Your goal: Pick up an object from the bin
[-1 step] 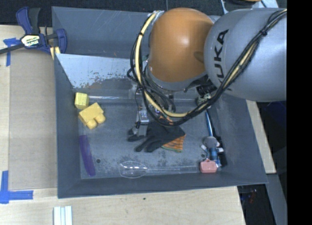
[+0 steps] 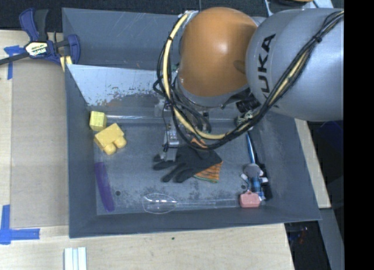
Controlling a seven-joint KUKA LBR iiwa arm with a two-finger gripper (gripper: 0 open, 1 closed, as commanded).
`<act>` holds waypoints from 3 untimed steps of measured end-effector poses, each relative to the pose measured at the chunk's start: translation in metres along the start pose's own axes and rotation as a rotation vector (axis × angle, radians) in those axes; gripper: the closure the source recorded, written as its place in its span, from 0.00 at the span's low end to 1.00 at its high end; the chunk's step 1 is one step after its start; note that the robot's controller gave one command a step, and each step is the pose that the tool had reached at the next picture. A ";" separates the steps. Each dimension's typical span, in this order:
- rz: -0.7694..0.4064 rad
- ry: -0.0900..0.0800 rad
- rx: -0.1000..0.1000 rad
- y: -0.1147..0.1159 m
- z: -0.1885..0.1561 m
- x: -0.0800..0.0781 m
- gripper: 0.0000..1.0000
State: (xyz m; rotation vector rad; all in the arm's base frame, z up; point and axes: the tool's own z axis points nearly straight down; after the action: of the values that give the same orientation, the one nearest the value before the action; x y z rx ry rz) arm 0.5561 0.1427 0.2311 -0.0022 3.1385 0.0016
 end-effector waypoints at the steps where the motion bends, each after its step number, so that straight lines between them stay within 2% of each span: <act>1: -0.109 -0.004 0.000 -0.045 0.086 -0.013 0.00; 2: -0.069 -0.010 -0.002 -0.104 0.164 -0.026 0.00; 3: -0.134 -0.015 -0.002 -0.102 0.160 -0.039 0.00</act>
Offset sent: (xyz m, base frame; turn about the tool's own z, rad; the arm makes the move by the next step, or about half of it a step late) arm 0.0264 -0.0994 -0.1611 -0.0754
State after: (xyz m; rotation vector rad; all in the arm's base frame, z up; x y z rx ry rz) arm 0.5961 0.0413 0.0713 -0.2113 3.1162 0.0041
